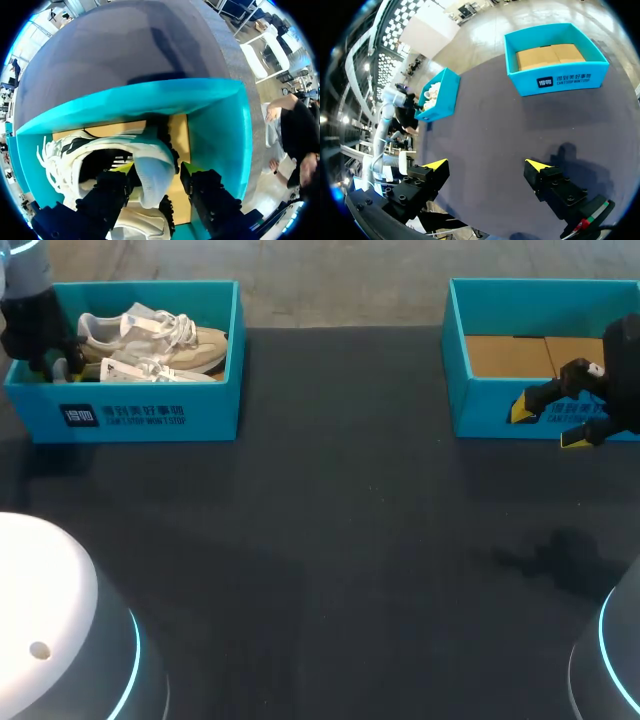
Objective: Take the shoe out of the shoebox, open the shoe tongue, remove and reinsert the insole, then place the shoe into the shoebox
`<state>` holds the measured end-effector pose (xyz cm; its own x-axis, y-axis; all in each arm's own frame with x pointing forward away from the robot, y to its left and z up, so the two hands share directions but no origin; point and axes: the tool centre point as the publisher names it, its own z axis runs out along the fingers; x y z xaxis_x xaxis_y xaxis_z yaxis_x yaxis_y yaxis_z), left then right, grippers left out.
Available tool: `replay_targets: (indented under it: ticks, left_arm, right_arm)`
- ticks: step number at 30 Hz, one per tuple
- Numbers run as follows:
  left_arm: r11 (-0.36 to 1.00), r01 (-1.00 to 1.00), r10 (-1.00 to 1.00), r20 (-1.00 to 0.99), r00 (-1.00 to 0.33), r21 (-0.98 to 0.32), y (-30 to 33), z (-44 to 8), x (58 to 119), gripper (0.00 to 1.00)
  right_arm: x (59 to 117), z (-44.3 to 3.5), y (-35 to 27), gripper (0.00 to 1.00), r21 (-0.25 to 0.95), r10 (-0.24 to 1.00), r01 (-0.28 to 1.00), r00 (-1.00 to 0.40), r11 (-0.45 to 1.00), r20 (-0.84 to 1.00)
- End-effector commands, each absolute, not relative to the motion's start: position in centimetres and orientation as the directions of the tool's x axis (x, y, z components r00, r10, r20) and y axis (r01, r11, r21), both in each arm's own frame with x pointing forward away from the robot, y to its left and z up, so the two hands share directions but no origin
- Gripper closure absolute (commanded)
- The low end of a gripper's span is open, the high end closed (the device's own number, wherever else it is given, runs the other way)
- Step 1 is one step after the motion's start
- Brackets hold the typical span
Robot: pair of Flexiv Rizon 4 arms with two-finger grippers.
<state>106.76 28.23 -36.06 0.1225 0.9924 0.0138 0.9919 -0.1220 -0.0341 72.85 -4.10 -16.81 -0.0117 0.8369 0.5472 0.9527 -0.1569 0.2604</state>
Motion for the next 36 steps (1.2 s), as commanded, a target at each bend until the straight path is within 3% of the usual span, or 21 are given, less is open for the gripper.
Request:
replay_targets:
  ticks: [1,15,16,18,19,21,22,36]
  left_arm:
    - [-0.127,0.991,0.992,0.019,0.128,-0.046,28.2,-36.7,107.2,0.46]
    - [-0.128,0.990,0.991,0.020,0.130,-0.063,28.4,-37.5,107.1,0.62]
    - [-0.130,0.989,0.991,0.022,0.131,-0.065,28.5,-37.5,107.2,0.76]
    - [-0.130,0.989,0.991,0.022,0.132,-0.065,28.5,-37.4,107.2,0.78]
    - [-0.137,0.989,0.990,0.025,0.139,-0.064,28.5,-37.1,107.2,0.92]
    - [-0.139,0.988,0.990,0.026,0.141,-0.062,28.5,-37.0,107.2,0.94]
    - [-0.154,0.986,0.987,0.028,0.156,-0.058,28.5,-36.6,107.1,1.00]
    - [-0.245,0.969,0.967,0.064,0.247,-0.041,28.7,-32.7,106.3,1.00]
  right_arm:
    - [72.9,-16.9,-4.0,0.00,0.261,0.838,0.952,-0.010,-0.158,0.546]
    - [72.9,-16.9,-4.0,0.00,0.261,0.838,0.952,-0.010,-0.158,0.546]
    - [72.9,-16.9,-4.0,0.00,0.261,0.838,0.952,-0.010,-0.158,0.546]
    - [72.9,-16.9,-4.0,0.00,0.261,0.838,0.952,-0.010,-0.158,0.546]
    - [72.9,-16.9,-4.0,0.00,0.261,0.838,0.952,-0.010,-0.158,0.546]
    - [72.9,-16.9,-4.0,0.00,0.261,0.838,0.952,-0.010,-0.158,0.546]
    - [72.9,-16.9,-4.0,0.00,0.261,0.838,0.952,-0.010,-0.158,0.546]
    - [72.9,-16.9,-4.0,0.00,0.261,0.838,0.952,-0.010,-0.158,0.546]
